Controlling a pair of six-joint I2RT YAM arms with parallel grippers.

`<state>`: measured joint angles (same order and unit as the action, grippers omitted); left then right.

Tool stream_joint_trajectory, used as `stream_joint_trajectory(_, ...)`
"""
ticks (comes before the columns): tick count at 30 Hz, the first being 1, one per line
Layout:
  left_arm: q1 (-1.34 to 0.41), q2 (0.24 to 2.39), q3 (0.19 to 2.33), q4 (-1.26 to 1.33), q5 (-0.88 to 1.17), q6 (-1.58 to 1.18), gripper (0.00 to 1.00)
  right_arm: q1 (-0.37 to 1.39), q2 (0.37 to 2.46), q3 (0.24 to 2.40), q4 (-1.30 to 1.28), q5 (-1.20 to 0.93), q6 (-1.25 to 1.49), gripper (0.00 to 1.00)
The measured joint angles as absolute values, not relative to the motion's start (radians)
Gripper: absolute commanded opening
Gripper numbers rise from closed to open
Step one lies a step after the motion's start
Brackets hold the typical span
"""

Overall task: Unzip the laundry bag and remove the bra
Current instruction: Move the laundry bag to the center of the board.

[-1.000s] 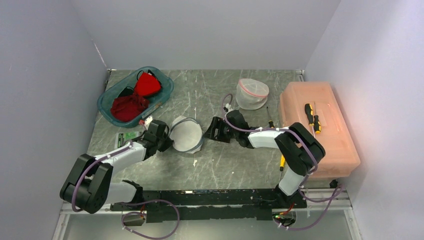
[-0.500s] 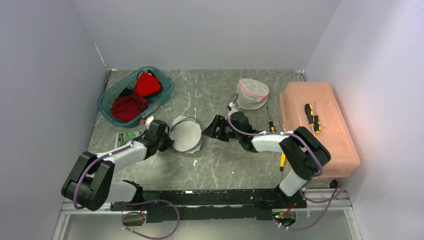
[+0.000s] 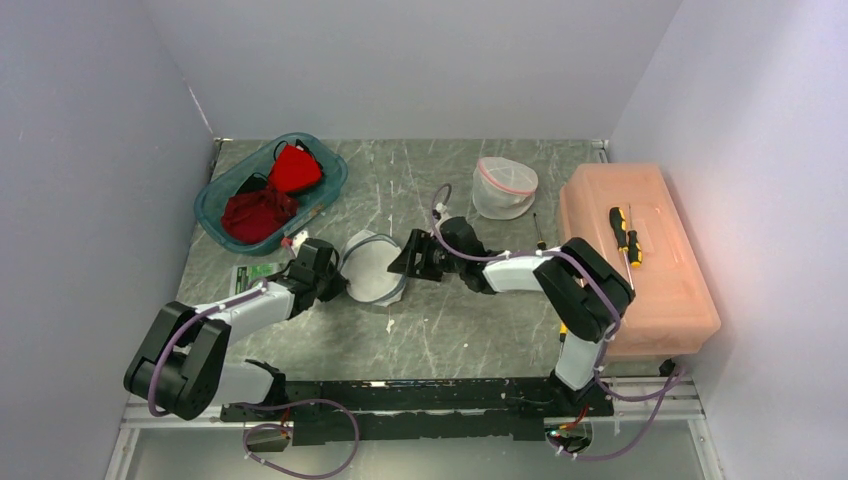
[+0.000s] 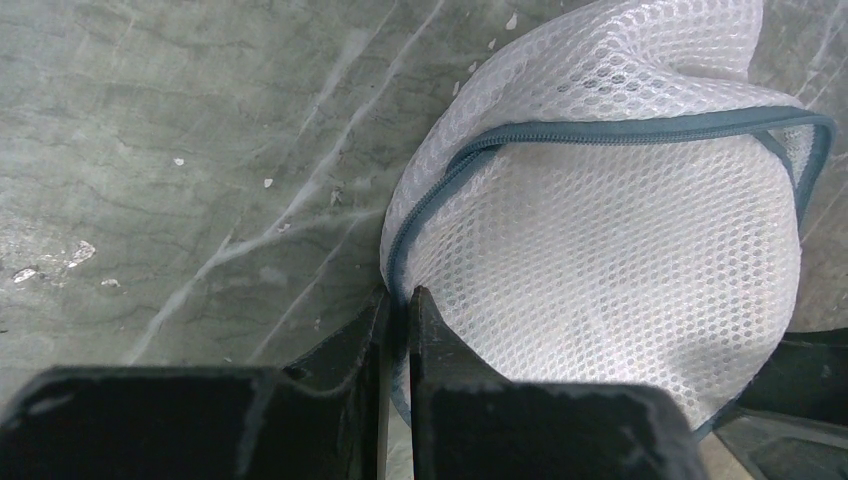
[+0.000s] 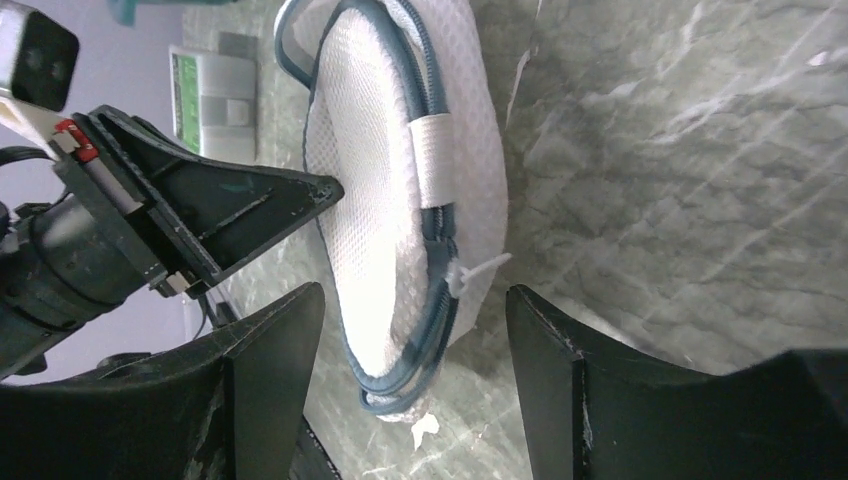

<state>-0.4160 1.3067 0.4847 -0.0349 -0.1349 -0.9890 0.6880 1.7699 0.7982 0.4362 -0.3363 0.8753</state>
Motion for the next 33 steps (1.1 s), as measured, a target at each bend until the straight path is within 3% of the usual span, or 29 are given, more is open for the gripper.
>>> stream_joint_trajectory(11,-0.416,1.307,0.48,-0.023,-0.129,-0.989,0.07,0.71,1.876,0.895,0.398,-0.359,0.874,0.41)
stream_joint_trajectory(18,-0.415,1.304,0.481,-0.027,-0.129,-0.989,0.08,0.722,1.885,0.901,0.388,-0.348,0.863,0.01)
stream_joint_trajectory(21,-0.415,1.279,0.481,-0.054,-0.128,-0.989,0.13,0.725,1.88,0.901,0.376,-0.343,0.856,0.0)
stream_joint_trajectory(24,-0.416,1.22,0.488,-0.114,-0.119,-0.989,0.26,0.729,1.851,0.901,0.337,-0.34,0.842,0.0)
stream_joint_trajectory(29,-0.416,1.072,0.53,-0.244,-0.121,-0.981,0.64,0.729,1.755,0.921,0.281,-0.323,0.803,0.0)
stream_joint_trajectory(33,-0.416,0.945,0.585,-0.351,-0.13,-0.981,0.76,0.705,1.734,0.984,0.266,-0.313,0.78,0.0)
